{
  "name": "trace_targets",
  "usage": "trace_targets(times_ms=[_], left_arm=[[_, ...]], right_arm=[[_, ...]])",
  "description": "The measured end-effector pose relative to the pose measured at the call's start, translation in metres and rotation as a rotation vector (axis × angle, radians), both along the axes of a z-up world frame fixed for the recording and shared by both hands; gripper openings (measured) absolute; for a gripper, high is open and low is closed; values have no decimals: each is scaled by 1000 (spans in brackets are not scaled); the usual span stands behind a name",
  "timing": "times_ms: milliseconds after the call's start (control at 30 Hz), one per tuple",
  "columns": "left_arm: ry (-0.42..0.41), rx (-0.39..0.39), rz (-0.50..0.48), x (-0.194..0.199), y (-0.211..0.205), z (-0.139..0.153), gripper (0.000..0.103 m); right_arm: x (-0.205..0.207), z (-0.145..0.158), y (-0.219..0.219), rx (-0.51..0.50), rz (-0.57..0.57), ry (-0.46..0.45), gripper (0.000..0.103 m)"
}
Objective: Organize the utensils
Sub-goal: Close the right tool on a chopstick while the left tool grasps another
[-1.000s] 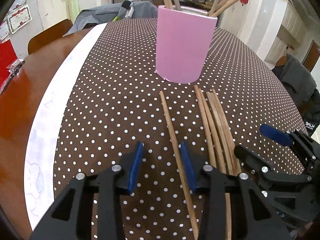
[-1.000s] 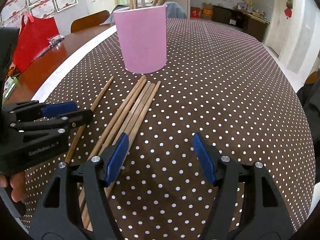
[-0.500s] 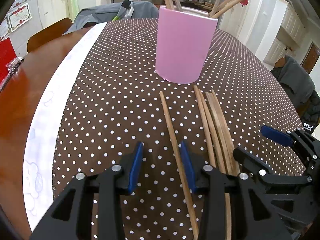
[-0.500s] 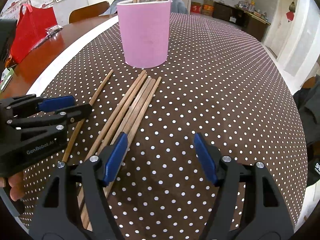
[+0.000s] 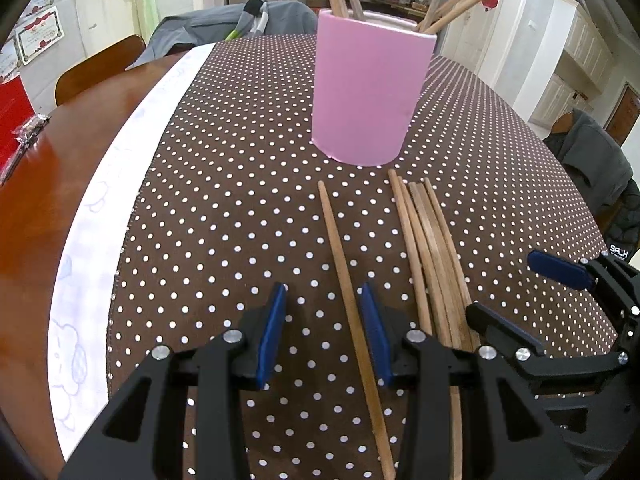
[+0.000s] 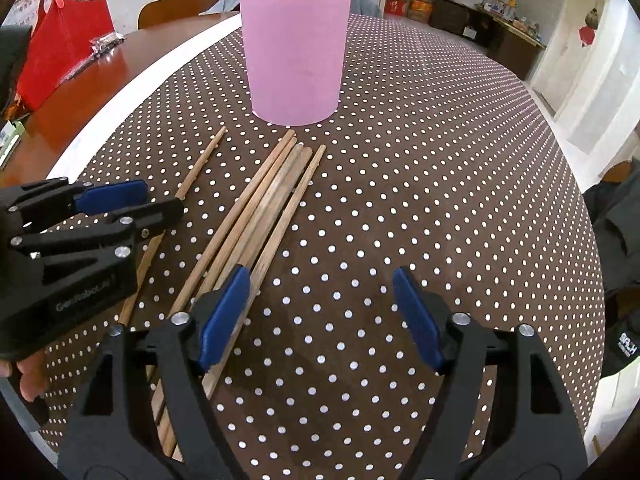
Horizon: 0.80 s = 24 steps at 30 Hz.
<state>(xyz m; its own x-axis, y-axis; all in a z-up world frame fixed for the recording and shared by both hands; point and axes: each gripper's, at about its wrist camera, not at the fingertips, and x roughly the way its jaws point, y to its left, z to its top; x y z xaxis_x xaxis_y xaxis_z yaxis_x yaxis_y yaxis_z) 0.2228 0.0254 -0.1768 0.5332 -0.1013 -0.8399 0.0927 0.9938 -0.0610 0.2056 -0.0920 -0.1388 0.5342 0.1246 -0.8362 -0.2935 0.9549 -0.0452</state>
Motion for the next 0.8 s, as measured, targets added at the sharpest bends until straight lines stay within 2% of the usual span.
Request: trace_targets(times_ms=[200, 367, 533, 700, 767, 800], left_arm=[[4, -25, 1, 0, 4, 0, 39], [4, -14, 6, 1, 2, 0, 39], [3, -22, -1, 0, 3, 0, 39], [15, -23, -6, 1, 5, 1, 39], [30, -19, -9, 4, 5, 1, 39], [37, -18, -9, 7, 5, 2, 39]], right_arm=[[-2, 2, -3, -24, 18, 26, 74], [-2, 2, -2, -9, 26, 33, 75], [-2, -3, 7, -43, 39, 31, 75], [2, -5, -2, -12, 41, 61, 75], [7, -4, -9, 25, 52, 96, 67], [7, -4, -10, 23, 51, 99, 58]])
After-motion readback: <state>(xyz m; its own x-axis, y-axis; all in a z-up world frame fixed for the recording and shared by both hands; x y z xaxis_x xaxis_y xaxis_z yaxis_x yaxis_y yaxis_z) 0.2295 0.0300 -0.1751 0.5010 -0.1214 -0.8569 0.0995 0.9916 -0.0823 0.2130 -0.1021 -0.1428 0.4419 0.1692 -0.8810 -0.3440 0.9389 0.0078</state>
